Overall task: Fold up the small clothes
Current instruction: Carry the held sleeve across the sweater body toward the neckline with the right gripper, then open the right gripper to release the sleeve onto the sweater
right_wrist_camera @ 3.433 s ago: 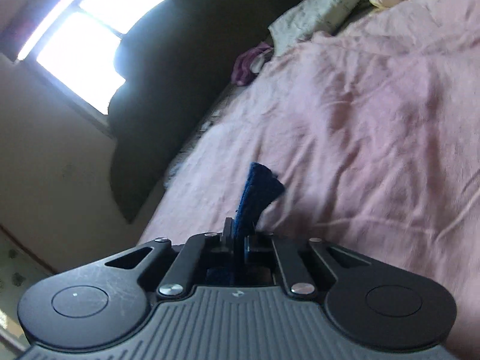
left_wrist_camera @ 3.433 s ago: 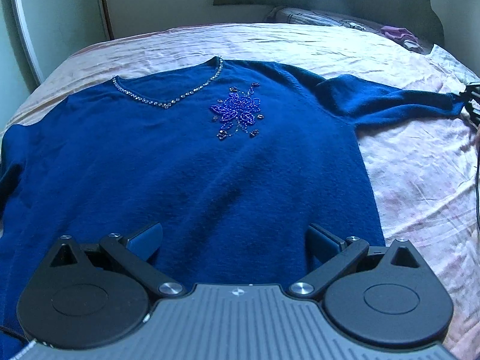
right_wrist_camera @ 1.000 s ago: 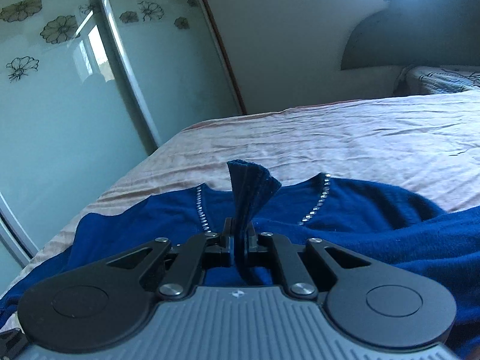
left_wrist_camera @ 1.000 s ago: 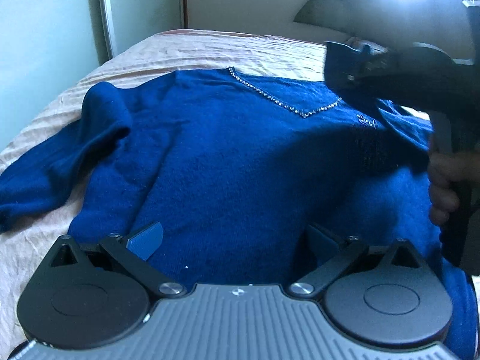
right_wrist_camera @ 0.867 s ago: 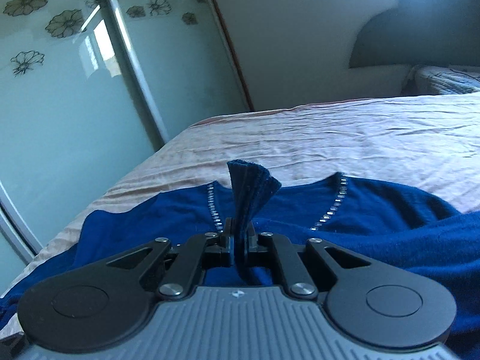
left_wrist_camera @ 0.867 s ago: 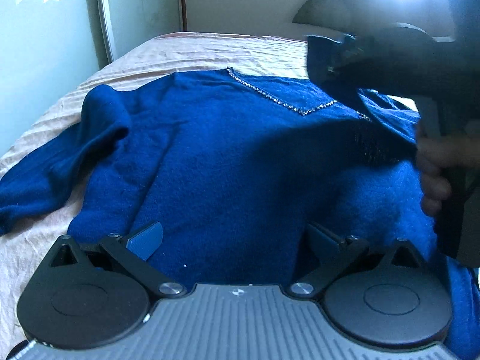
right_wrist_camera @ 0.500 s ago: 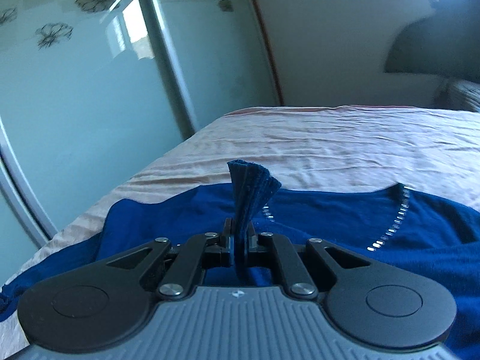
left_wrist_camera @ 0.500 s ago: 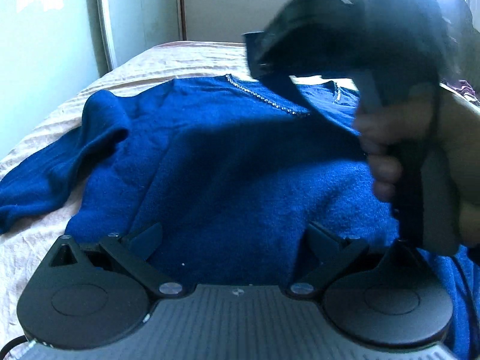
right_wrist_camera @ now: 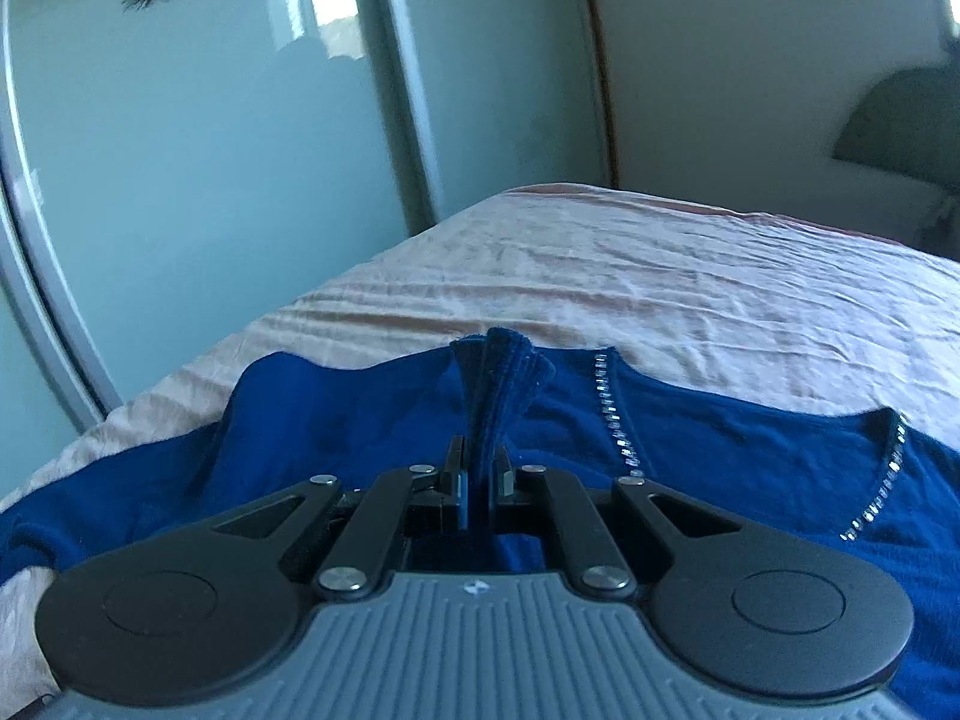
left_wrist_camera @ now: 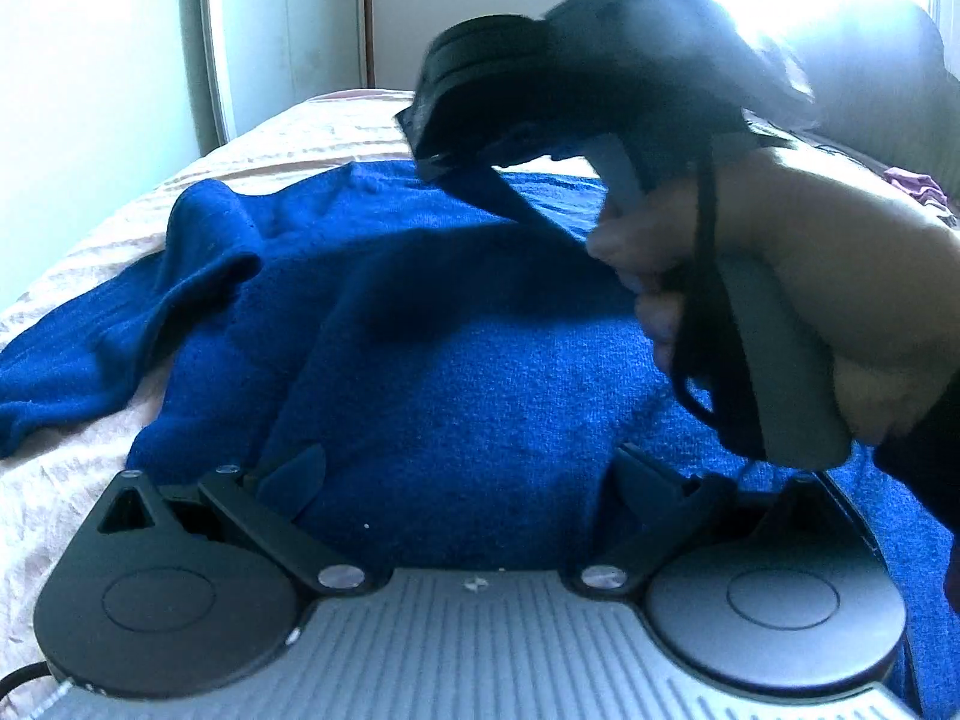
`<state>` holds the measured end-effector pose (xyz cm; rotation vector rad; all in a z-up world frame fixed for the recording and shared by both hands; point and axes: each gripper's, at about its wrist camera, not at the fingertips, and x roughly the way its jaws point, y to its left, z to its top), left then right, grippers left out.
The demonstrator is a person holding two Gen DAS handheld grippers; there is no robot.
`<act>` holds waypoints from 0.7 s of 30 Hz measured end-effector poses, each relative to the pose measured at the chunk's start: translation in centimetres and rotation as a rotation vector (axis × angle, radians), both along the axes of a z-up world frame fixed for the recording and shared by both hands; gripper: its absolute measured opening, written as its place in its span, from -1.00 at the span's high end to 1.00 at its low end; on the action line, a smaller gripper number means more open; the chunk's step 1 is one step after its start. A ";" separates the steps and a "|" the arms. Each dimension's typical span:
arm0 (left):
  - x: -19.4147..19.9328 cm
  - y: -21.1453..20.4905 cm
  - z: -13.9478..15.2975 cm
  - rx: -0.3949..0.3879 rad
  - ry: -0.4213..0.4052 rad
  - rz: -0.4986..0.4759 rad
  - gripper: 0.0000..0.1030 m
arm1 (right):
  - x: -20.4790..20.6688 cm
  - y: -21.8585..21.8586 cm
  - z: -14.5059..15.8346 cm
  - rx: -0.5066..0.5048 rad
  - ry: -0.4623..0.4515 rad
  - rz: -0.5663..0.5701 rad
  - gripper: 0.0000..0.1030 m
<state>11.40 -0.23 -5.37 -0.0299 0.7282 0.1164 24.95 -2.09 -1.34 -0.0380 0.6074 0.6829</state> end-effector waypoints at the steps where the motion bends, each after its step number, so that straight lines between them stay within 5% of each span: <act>1: 0.0 0.0 0.0 0.001 -0.001 0.001 -1.00 | -0.1 0.4 0.0 -0.012 -0.008 0.011 0.88; 21: -3.1 0.4 2.8 -0.008 -0.001 0.027 -0.99 | 0.9 5.5 -0.9 -0.078 -0.027 0.079 0.88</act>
